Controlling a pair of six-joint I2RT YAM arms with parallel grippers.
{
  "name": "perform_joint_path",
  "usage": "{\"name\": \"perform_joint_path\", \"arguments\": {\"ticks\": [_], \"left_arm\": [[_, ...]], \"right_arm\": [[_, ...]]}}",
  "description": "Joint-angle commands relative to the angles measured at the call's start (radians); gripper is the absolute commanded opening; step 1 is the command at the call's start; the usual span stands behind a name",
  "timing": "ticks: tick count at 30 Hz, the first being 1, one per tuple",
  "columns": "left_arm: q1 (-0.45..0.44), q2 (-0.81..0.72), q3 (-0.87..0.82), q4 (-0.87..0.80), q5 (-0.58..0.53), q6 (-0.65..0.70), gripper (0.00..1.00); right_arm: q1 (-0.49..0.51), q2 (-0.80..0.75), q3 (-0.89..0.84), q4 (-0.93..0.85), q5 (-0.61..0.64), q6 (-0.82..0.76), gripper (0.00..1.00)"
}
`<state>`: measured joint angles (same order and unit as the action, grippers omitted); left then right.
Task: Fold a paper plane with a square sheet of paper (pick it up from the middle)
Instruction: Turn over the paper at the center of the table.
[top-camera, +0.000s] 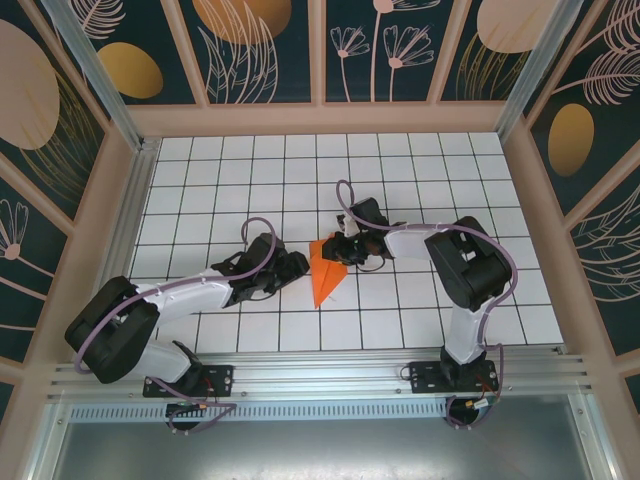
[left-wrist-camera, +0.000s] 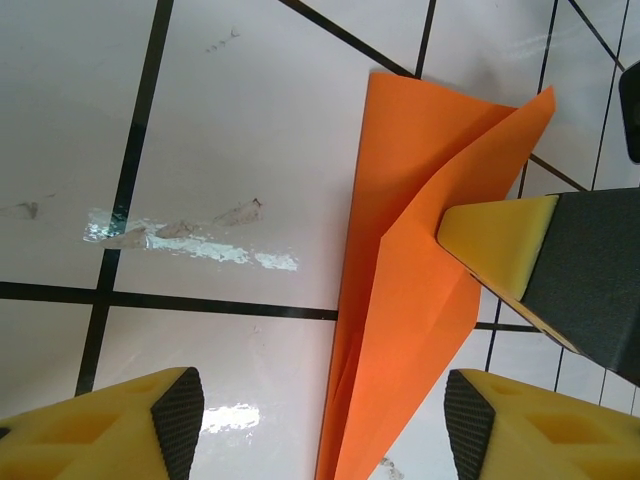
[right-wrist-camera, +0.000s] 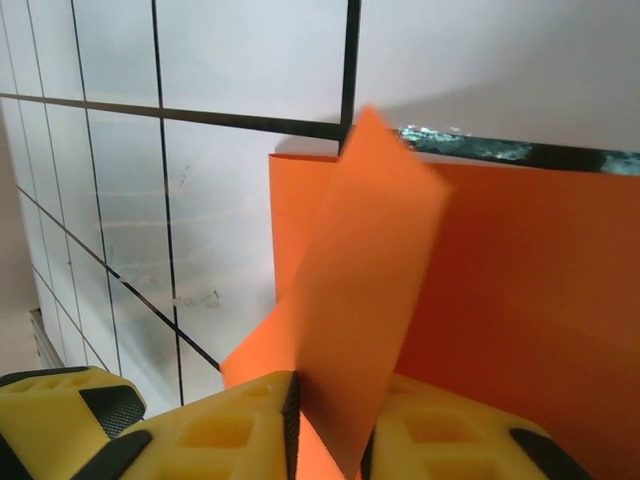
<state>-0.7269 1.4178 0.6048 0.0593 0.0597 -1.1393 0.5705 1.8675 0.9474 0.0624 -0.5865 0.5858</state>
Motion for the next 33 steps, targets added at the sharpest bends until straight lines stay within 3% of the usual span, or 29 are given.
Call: {"name": "perform_joint_path", "arguments": {"ticks": [1, 6, 13, 21, 28, 33], "left_arm": [[0.014, -0.029, -0.020, 0.008, 0.004, -0.014, 0.68], [0.036, -0.048, -0.027, 0.010, 0.021, -0.008, 0.69], [0.115, -0.064, 0.011, -0.057, 0.050, 0.069, 0.75], [0.279, -0.069, 0.115, -0.165, 0.038, 0.210, 0.83], [0.433, -0.062, 0.183, -0.178, 0.091, 0.270, 0.84], [0.515, -0.065, 0.228, -0.200, 0.119, 0.297, 0.84]], "right_arm": [[0.011, 0.005, 0.004, 0.056, -0.027, 0.025, 0.19], [0.011, -0.032, 0.004, 0.033, 0.011, 0.020, 0.05], [0.010, -0.154, 0.096, -0.267, 0.207, -0.101, 0.03], [0.023, -0.207, 0.289, -0.682, 0.639, -0.234, 0.04], [0.066, -0.159, 0.438, -0.842, 0.989, -0.242, 0.05], [0.145, -0.029, 0.553, -0.976, 1.307, -0.218, 0.06]]}}
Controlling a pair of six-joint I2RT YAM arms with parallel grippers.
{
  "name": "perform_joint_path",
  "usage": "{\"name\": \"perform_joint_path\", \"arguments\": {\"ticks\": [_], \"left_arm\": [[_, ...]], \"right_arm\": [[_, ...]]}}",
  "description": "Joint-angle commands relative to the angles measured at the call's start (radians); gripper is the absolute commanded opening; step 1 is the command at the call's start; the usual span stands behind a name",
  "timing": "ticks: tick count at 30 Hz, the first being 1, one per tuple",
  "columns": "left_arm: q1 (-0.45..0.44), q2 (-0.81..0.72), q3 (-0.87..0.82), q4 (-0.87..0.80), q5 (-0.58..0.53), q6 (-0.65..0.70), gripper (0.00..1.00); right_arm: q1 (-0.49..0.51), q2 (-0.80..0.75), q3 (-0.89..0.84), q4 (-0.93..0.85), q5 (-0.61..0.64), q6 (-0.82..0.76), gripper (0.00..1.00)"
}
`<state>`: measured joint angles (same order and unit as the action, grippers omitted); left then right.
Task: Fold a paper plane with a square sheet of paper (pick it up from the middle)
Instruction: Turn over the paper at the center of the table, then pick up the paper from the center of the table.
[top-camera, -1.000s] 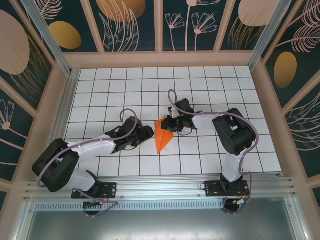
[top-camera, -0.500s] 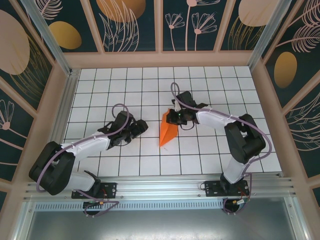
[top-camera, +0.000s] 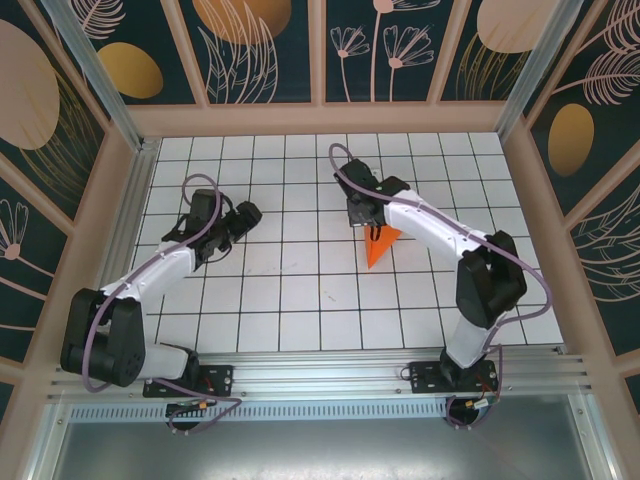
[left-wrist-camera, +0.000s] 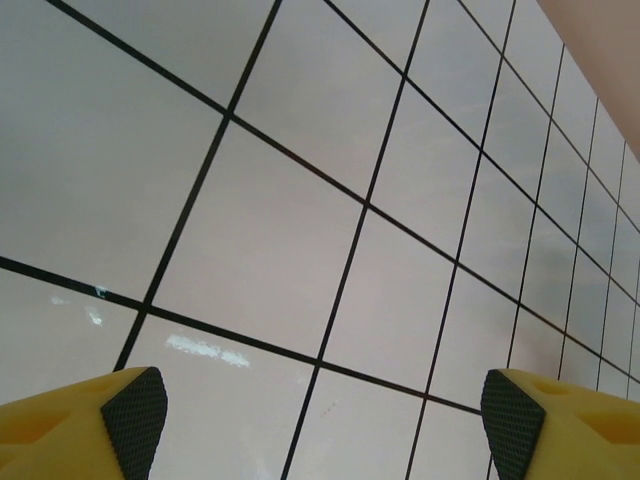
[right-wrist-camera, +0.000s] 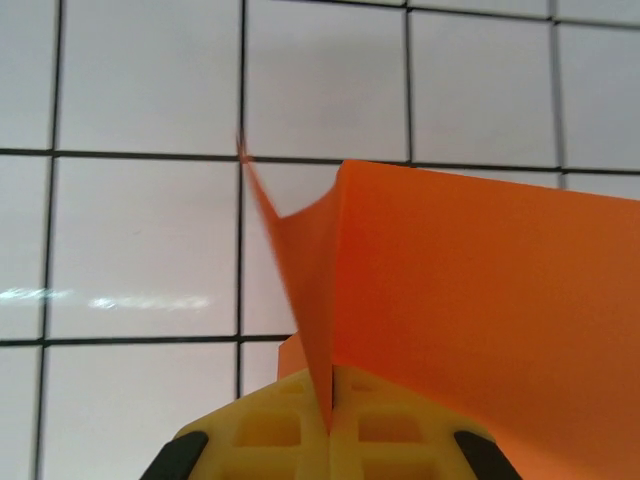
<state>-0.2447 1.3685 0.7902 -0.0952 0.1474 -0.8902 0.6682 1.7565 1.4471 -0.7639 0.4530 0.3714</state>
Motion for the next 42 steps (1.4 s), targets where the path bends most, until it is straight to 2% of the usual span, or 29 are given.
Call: {"name": "perform_joint_path", "arguments": {"ticks": [1, 5, 8, 12, 17, 19, 21, 26, 34, 37, 42], "left_arm": [[0.045, -0.013, 0.053, -0.052, 0.036, 0.052, 0.84], [0.100, -0.012, 0.138, -0.109, 0.047, 0.079, 0.85], [0.123, -0.014, 0.240, -0.161, 0.033, 0.101, 0.85], [0.140, -0.011, 0.363, -0.225, 0.013, 0.123, 0.86], [0.142, -0.020, 0.412, -0.244, 0.015, 0.123, 0.87], [0.142, -0.023, 0.404, -0.242, 0.020, 0.119, 0.87], [0.142, -0.028, 0.393, -0.241, 0.024, 0.117, 0.88], [0.142, -0.043, 0.339, -0.224, 0.029, 0.109, 0.89], [0.142, -0.085, 0.206, -0.168, 0.044, 0.098, 0.90], [0.142, -0.102, 0.145, -0.152, 0.055, 0.103, 0.90], [0.142, -0.141, 0.051, -0.118, 0.102, 0.112, 0.90]], "right_arm": [[0.063, 0.112, 0.068, -0.174, 0.317, 0.010, 0.07], [0.143, 0.269, 0.120, -0.284, 0.533, 0.092, 0.10], [0.204, 0.364, 0.149, -0.314, 0.594, 0.128, 0.11], [0.279, 0.447, 0.178, -0.298, 0.580, 0.133, 0.12], [0.342, 0.498, 0.194, -0.250, 0.489, 0.122, 0.17], [0.354, 0.506, 0.194, -0.226, 0.446, 0.115, 0.23], [0.366, 0.509, 0.212, -0.222, 0.416, 0.117, 0.35], [0.385, 0.401, 0.231, -0.119, 0.205, 0.030, 0.47], [0.376, 0.118, 0.123, 0.121, -0.255, -0.084, 0.51], [0.318, 0.020, 0.049, 0.203, -0.400, -0.074, 0.52], [0.121, -0.109, -0.141, 0.323, -0.567, -0.069, 0.56]]}}
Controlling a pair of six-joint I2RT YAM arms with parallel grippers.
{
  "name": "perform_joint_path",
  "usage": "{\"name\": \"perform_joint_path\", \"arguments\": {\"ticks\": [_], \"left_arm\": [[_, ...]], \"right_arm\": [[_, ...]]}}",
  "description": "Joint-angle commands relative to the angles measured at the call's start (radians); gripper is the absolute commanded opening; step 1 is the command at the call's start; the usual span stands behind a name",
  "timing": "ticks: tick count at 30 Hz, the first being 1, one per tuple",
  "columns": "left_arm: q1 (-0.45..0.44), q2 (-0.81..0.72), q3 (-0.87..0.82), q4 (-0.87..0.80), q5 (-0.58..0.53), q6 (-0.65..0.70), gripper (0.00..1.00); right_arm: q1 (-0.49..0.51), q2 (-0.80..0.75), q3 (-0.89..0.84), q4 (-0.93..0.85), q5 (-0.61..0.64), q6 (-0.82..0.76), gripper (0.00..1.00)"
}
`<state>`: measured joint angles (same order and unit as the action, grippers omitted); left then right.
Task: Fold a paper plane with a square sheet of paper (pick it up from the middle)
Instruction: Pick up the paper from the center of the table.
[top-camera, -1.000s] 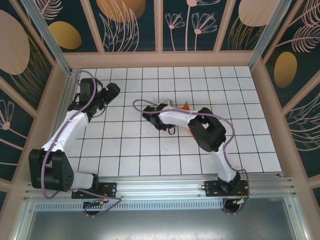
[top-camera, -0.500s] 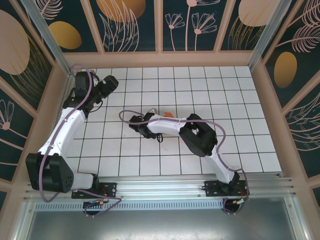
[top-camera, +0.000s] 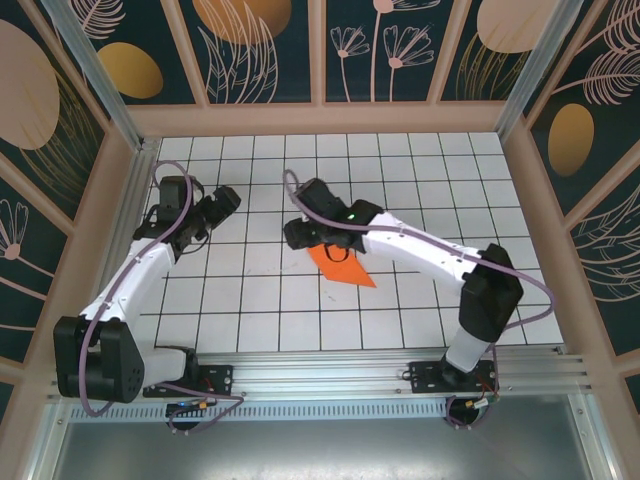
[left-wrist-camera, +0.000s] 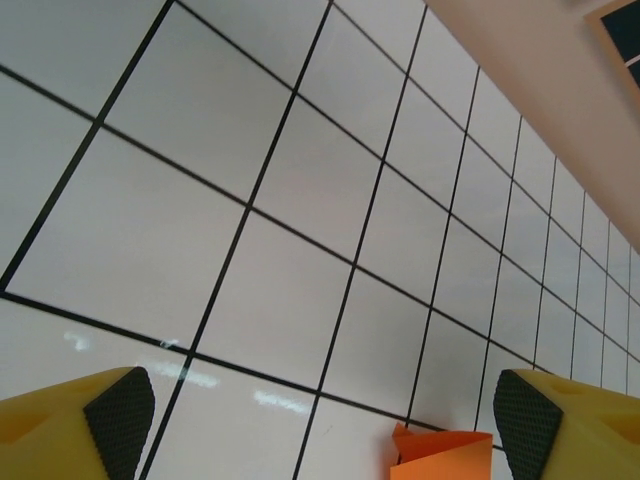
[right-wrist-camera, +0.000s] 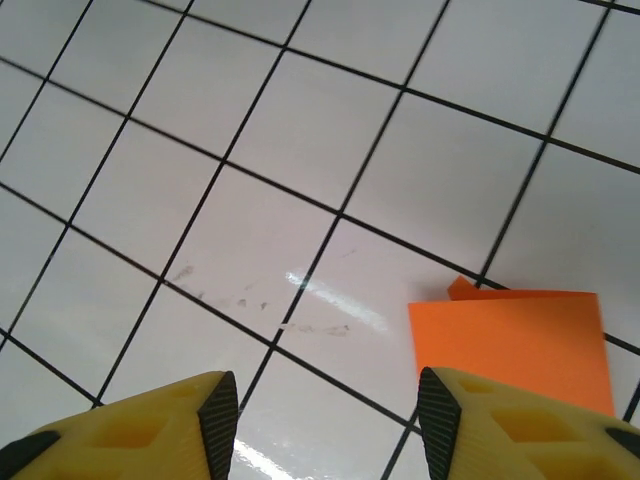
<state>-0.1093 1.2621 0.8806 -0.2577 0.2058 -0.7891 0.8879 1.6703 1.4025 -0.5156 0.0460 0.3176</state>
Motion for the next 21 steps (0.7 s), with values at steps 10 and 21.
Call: {"name": "perform_joint_path", "arguments": {"ticks": [10, 21], "left_arm": [[0.004, -0.098, -0.226, 0.115, 0.144, -0.008, 0.95], [-0.001, -0.157, -0.308, 0.152, 0.194, -0.020, 0.98]], "right_arm": [[-0.381, 0.028, -0.252, 0.198, -0.424, -0.173, 0.56], [-0.416, 0.198, -0.218, 0.206, -0.568, -0.308, 0.57]]}}
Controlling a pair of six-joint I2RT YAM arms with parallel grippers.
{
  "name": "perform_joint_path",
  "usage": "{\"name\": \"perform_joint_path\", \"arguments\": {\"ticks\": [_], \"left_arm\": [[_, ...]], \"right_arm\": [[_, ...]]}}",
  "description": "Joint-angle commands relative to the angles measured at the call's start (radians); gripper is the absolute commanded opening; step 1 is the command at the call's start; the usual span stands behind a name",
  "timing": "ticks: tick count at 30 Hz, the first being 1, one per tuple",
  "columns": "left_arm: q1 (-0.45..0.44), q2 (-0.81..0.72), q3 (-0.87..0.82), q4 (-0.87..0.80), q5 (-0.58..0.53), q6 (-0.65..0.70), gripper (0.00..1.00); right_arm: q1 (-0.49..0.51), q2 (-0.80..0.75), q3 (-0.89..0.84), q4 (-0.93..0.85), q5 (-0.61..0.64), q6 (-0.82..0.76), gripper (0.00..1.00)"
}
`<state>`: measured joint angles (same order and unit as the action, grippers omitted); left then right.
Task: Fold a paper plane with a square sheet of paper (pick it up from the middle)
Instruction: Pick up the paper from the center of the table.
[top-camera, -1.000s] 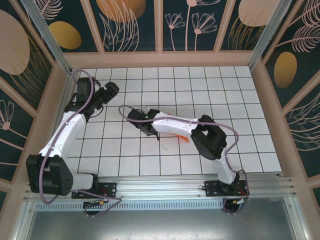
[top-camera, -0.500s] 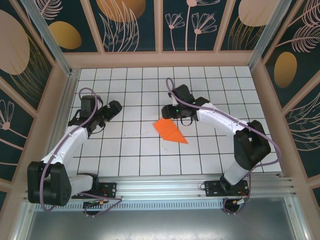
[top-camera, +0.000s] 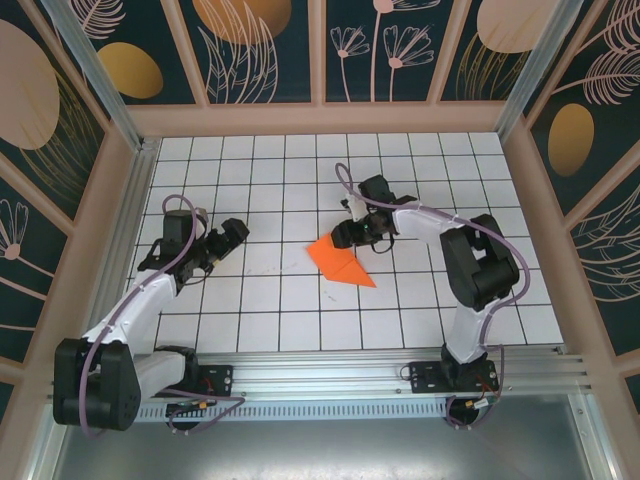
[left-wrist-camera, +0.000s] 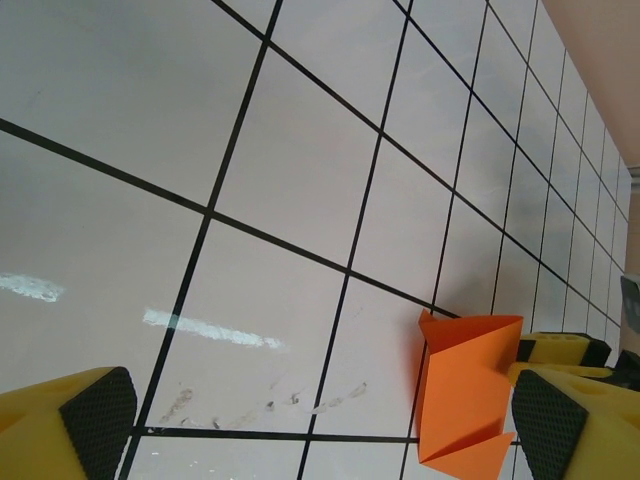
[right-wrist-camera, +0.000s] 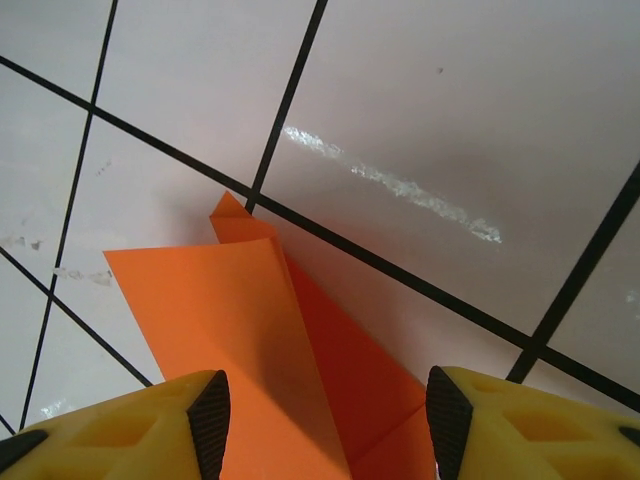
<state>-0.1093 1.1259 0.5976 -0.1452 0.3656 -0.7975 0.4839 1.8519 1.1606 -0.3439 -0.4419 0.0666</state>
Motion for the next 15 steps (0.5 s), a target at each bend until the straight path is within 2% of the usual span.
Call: {"name": "perform_joint_path", "arguments": {"ticks": [1, 4, 8, 11, 15], "left_arm": [[-0.003, -0.024, -0.036, 0.049, 0.045, -0.015, 0.98], [-0.015, -0.038, -0.066, 0.087, 0.072, -0.032, 0.98], [-0.060, -0.047, -0.110, 0.163, 0.110, -0.062, 0.98], [-0.121, -0.050, -0.145, 0.249, 0.120, -0.103, 0.99], [-0.207, -0.064, -0.226, 0.447, 0.131, -0.205, 0.98]], "right_arm": [[-0.018, 0.027, 0.025, 0.040, -0.106, -0.057, 0.55], [-0.047, 0.051, 0.018, 0.069, -0.208, -0.041, 0.43], [-0.072, 0.063, 0.002, 0.129, -0.334, 0.014, 0.16], [-0.083, 0.068, -0.015, 0.210, -0.417, 0.115, 0.10], [-0.083, 0.058, -0.037, 0.354, -0.498, 0.317, 0.08]]}}
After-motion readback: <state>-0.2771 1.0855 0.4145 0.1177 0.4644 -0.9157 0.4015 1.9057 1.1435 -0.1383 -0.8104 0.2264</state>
